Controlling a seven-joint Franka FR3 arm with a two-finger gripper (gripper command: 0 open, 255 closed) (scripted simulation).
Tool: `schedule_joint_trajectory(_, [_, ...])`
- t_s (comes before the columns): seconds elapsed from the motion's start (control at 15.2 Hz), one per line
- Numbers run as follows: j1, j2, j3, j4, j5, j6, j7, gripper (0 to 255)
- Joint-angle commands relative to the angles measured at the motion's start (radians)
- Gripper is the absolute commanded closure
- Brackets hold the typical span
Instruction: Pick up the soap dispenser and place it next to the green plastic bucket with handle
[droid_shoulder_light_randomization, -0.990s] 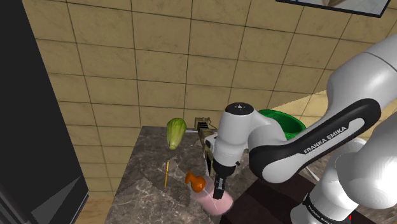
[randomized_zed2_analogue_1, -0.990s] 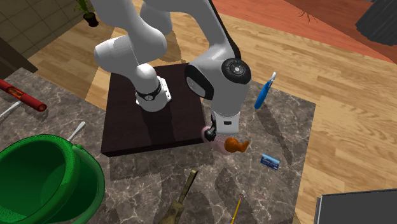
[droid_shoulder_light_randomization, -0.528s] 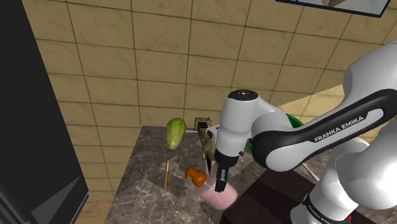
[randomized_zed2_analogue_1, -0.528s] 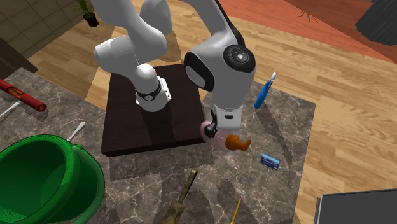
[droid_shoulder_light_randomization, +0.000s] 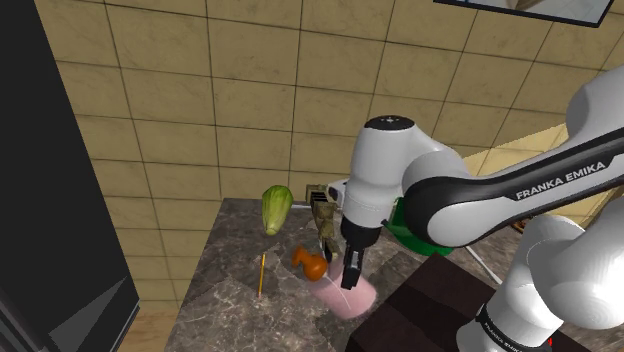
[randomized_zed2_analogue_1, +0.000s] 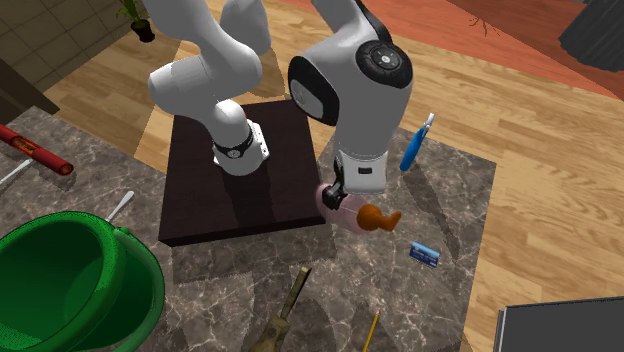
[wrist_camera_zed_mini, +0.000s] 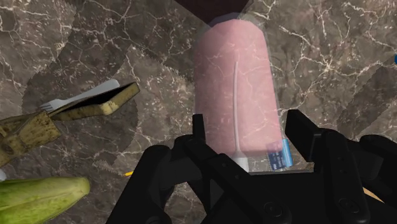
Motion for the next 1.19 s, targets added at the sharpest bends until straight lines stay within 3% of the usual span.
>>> schedule_joint_trajectory(0.0, [0.001, -0.016, -0.007, 0.016, 0.001, -0.031, -0.004, 255])
schedule_joint_trajectory(1.12, [0.003, -0.109, -0.056, 0.179, -0.008, -0.287, -0.020, 255])
